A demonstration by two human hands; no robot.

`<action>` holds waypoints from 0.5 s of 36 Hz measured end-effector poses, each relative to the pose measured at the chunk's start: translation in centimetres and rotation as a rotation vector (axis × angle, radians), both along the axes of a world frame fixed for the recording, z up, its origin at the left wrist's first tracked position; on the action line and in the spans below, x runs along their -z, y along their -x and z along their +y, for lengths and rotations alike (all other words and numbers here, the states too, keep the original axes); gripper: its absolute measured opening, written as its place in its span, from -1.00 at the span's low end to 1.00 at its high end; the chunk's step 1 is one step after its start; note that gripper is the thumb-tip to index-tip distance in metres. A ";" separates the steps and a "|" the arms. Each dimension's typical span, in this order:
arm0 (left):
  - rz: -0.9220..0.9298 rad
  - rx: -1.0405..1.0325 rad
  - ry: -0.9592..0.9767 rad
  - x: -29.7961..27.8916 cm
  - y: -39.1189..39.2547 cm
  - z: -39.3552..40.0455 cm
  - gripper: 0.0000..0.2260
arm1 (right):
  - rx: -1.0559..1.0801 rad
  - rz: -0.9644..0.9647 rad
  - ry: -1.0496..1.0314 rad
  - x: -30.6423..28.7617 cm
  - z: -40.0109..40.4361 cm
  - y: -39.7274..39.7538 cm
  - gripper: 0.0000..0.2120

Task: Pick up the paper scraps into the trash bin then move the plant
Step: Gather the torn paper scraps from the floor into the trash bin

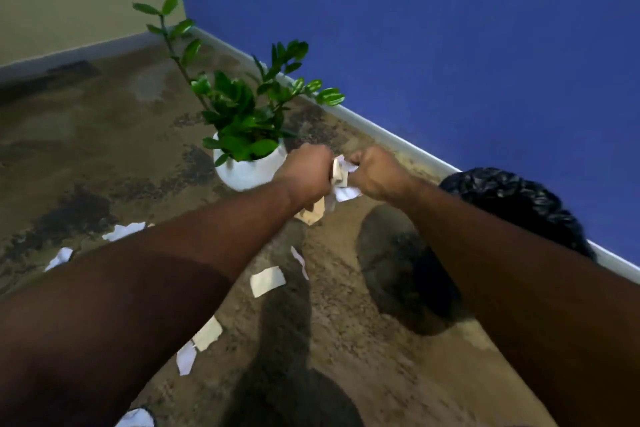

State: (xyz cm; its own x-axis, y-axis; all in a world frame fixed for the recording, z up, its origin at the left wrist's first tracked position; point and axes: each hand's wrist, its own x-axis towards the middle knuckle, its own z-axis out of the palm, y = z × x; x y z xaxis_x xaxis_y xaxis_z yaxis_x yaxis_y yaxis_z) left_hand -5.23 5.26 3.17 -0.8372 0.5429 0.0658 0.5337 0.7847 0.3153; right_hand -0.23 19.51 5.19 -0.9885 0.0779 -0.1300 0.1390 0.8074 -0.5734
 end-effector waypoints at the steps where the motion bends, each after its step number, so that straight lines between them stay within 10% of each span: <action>1: 0.026 0.016 -0.017 -0.7 -0.2 1.5 -0.89 | 0.031 0.030 -0.015 -0.9 1.4 -0.4 -0.79; 18: 0.063 0.268 -0.249 -5.1 -7.8 21.3 -0.84 | 0.419 0.124 -0.246 -6.9 18.6 -11.4 -0.72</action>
